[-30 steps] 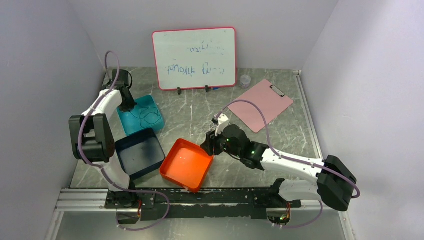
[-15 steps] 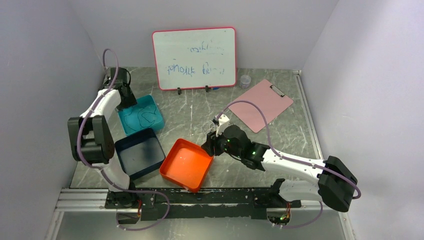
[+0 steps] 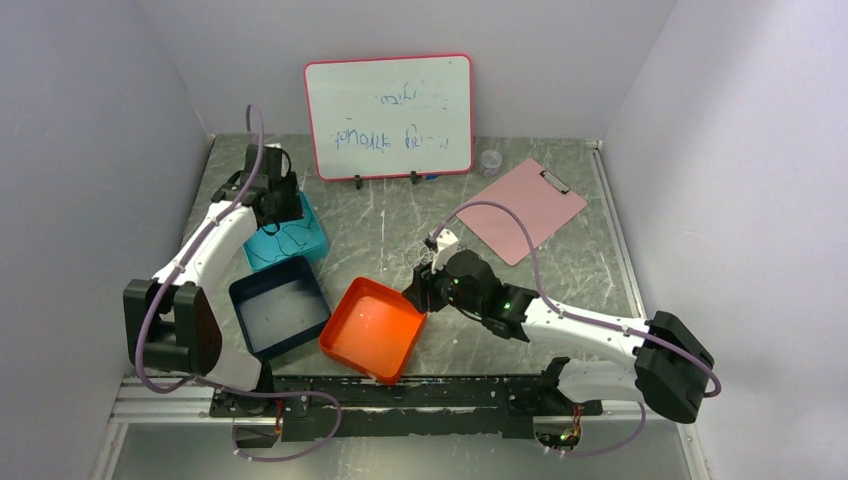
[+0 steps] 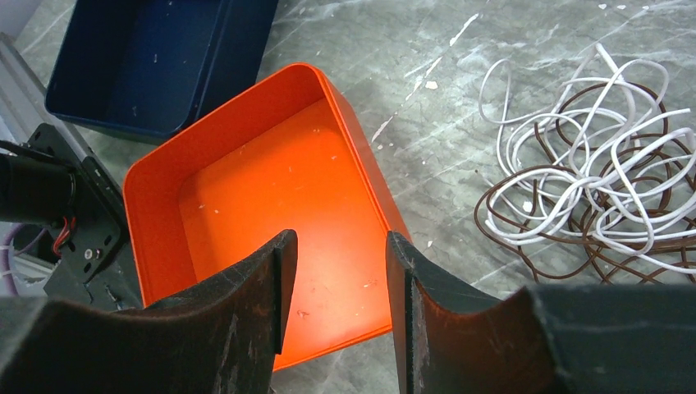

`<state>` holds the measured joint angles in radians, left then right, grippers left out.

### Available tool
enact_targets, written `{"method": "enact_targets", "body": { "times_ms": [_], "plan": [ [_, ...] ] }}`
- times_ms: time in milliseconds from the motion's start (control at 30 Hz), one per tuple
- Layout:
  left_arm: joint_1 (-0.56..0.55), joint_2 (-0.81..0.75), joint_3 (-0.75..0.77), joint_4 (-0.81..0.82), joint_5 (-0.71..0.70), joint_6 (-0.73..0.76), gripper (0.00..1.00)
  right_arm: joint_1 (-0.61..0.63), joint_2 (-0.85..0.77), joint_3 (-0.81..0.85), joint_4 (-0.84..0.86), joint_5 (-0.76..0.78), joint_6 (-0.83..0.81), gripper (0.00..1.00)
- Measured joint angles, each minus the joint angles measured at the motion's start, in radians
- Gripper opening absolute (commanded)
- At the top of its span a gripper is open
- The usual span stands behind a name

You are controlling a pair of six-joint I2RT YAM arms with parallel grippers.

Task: Untangle the cables

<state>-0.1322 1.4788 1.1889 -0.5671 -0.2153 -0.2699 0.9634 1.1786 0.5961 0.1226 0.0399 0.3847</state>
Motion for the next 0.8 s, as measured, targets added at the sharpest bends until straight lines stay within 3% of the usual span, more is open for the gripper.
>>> {"method": "enact_targets", "body": {
  "times_ms": [800],
  "plan": [
    [0.004, 0.057, -0.152, -0.003, -0.046, -0.131, 0.48, 0.000, 0.022, 0.000, -0.001, -0.003, 0.000, 0.47]
  ]
}}
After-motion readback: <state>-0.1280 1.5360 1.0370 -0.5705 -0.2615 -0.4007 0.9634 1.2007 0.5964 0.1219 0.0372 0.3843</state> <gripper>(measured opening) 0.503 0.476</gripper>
